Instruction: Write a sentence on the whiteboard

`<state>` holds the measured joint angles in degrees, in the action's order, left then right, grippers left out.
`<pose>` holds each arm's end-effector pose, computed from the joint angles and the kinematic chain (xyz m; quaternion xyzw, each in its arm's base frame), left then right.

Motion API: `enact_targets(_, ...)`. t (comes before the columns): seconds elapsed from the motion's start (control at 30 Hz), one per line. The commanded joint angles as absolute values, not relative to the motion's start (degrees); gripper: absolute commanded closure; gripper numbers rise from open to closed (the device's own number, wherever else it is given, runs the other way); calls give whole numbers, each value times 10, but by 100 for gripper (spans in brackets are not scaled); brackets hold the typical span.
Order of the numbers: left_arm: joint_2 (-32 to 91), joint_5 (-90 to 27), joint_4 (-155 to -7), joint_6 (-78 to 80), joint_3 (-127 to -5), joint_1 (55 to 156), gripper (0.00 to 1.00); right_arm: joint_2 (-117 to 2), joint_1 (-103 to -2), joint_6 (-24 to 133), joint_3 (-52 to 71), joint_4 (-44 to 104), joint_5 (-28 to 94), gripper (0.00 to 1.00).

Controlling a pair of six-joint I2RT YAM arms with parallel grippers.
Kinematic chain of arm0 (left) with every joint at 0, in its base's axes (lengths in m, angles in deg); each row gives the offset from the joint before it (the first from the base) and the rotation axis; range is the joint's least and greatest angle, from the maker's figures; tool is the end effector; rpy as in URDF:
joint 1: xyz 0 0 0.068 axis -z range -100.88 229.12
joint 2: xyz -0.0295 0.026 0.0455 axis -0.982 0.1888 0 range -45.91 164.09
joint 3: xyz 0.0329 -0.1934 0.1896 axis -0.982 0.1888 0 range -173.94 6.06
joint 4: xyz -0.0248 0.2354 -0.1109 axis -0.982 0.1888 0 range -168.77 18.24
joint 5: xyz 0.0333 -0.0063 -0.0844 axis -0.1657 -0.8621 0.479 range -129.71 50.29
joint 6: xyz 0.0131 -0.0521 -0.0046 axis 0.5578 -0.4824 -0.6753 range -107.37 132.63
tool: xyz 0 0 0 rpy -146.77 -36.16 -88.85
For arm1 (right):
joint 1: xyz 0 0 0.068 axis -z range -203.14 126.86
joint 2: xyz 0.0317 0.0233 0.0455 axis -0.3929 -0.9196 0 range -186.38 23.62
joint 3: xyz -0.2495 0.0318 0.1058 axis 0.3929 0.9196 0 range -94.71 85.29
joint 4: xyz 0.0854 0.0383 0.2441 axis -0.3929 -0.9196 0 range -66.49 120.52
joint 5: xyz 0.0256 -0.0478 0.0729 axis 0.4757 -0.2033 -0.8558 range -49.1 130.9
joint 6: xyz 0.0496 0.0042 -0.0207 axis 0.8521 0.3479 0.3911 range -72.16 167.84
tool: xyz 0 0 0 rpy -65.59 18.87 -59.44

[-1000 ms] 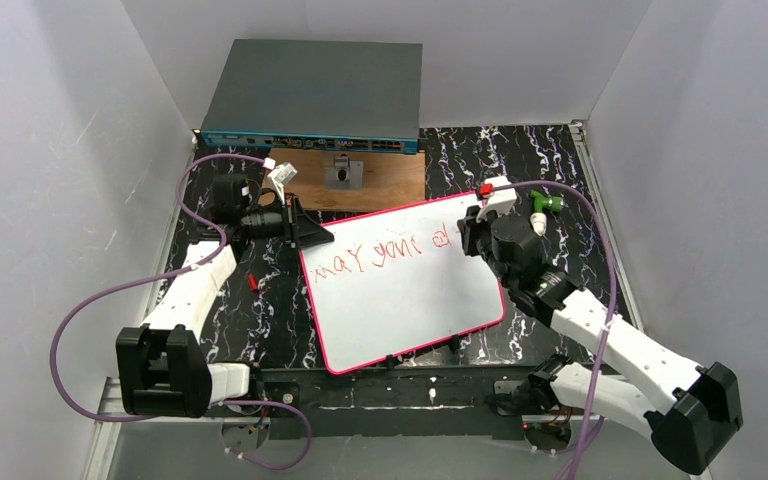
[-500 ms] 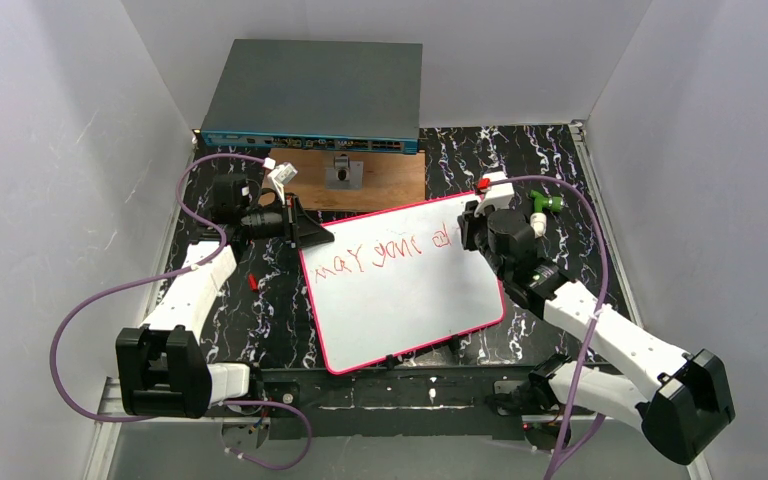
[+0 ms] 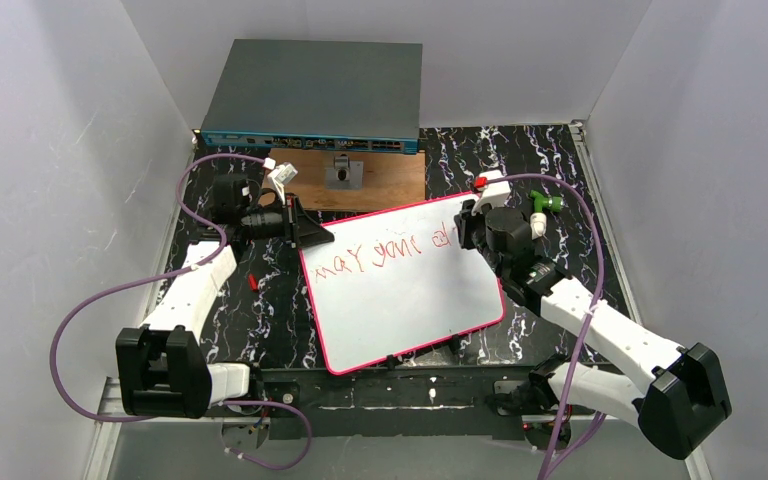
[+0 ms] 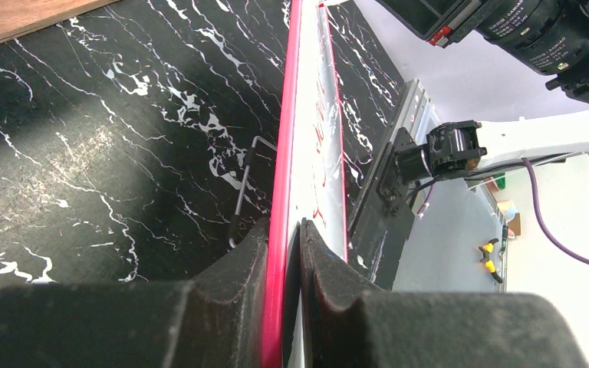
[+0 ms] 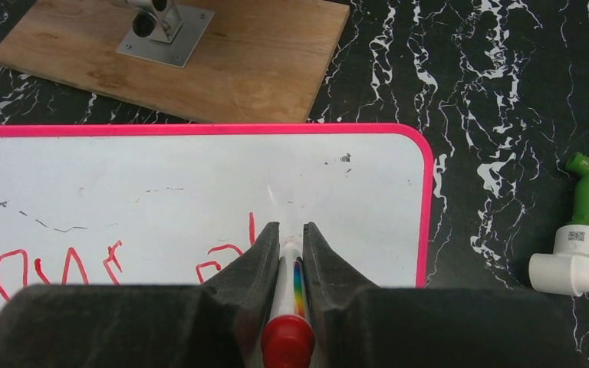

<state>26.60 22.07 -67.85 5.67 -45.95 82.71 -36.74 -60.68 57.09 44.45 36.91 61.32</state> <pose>0.2661 -0.0481 0.2883 0.2290 0.7555 -0.4845 0.3769 0.2017 0.1394 0.2933 -0.0815 0.7744 0.1155 0.6167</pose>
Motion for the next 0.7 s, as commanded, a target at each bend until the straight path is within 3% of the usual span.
enact_targets(0.0, 251, 116, -680, 146, -449, 833, 100, -357, -607, 584, 425, 387, 586, 99)
enact_targets(0.67, 253, 115, -680, 147, -450, 834, 100, -322, -606, 589, 475, 343, 602, 99)
